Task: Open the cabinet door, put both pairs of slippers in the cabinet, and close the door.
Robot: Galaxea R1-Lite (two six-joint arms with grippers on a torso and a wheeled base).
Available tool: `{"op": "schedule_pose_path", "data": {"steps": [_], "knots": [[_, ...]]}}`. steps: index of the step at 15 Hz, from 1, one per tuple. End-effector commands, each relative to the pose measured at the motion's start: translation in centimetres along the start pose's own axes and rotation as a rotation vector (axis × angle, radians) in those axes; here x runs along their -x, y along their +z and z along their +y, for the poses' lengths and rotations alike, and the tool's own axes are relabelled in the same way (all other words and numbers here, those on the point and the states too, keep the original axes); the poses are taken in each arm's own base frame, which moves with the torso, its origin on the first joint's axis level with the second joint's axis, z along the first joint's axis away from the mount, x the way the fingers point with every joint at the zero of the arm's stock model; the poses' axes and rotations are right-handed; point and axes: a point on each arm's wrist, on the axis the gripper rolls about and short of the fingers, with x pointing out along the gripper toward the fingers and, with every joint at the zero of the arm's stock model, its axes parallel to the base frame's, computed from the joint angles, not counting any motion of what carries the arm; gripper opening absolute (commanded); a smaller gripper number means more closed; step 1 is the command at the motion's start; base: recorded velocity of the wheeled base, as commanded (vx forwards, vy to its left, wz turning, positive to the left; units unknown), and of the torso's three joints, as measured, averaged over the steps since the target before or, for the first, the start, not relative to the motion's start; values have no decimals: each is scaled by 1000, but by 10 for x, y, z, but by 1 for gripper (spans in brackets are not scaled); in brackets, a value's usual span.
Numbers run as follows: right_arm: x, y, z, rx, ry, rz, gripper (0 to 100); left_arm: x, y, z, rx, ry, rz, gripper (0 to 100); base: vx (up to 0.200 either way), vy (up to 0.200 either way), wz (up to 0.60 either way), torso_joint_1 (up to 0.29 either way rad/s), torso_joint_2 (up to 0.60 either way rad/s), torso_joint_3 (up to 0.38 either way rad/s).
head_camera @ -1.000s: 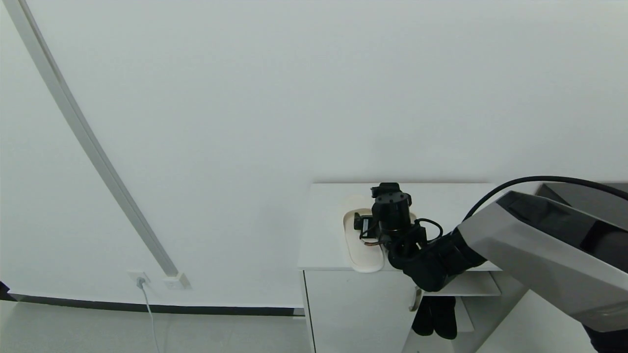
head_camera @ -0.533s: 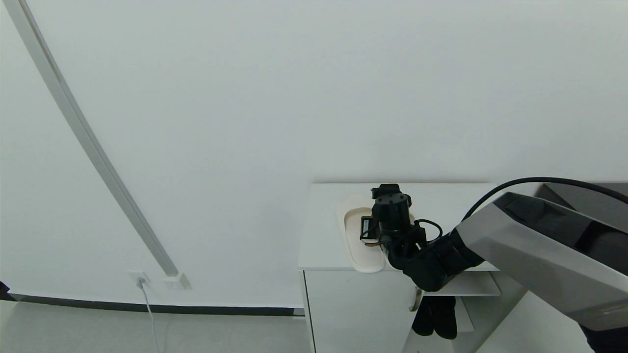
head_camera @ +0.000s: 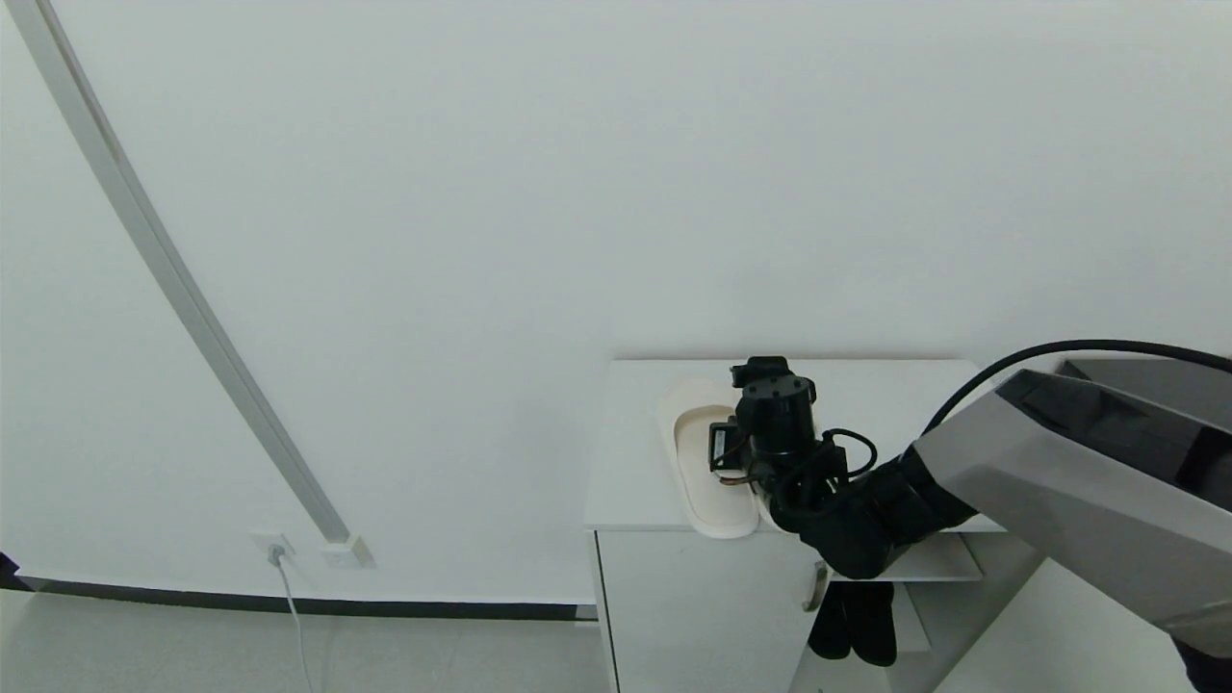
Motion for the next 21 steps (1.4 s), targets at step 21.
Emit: {"op": "schedule_pose_path", "data": {"steps": [21], "knots": [[141, 43, -22, 74, 341, 32, 0, 0, 0, 0, 2, 0, 1, 0, -38, 0, 0, 2, 1, 1]]}}
